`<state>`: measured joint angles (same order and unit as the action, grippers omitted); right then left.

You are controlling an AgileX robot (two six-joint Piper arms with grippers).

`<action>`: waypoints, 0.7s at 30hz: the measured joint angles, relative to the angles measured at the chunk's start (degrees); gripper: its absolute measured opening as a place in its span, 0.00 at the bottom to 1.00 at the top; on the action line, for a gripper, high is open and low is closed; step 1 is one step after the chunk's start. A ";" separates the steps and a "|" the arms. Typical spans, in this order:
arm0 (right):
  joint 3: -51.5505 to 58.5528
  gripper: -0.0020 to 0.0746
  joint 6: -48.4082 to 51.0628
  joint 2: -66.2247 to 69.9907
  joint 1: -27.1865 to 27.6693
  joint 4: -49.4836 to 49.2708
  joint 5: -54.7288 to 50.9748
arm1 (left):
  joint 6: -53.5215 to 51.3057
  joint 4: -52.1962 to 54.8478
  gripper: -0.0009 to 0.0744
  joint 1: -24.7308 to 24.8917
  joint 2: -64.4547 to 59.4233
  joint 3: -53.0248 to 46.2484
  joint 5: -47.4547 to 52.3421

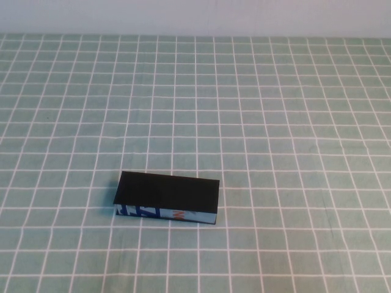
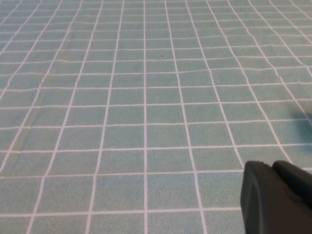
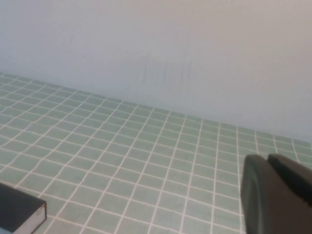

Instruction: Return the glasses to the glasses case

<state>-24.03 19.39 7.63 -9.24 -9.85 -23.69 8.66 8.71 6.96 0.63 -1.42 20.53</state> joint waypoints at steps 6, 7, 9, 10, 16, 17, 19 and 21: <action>9.91 0.01 0.00 -6.34 0.80 -1.32 3.30 | 0.00 0.00 0.01 0.00 0.00 0.00 0.00; 12.42 0.01 0.00 -7.19 0.80 -1.32 4.04 | 0.00 0.00 0.01 0.00 0.00 0.00 0.00; 17.25 0.01 0.00 -8.09 0.80 -1.18 5.90 | 0.00 0.00 0.01 0.00 0.00 0.00 0.00; 20.14 0.01 0.00 -8.09 0.92 -0.92 7.78 | 0.00 0.00 0.01 0.00 0.00 0.00 0.00; 25.57 0.01 0.00 -8.09 3.69 -1.05 13.54 | 0.00 0.09 0.01 0.00 0.00 0.00 0.00; 25.57 0.01 0.00 -8.09 4.33 -1.05 14.52 | 0.00 0.09 0.01 0.00 0.00 0.00 0.00; 25.57 0.01 0.00 -8.09 5.67 -1.05 15.40 | 0.00 0.09 0.01 0.00 0.00 0.00 0.00; 25.57 0.01 0.00 -8.09 7.04 -1.48 15.13 | 0.00 0.09 0.01 0.00 0.00 0.00 0.00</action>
<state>1.54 19.39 -0.46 -2.20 -11.33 -8.56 8.66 8.80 6.96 0.63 -1.42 20.53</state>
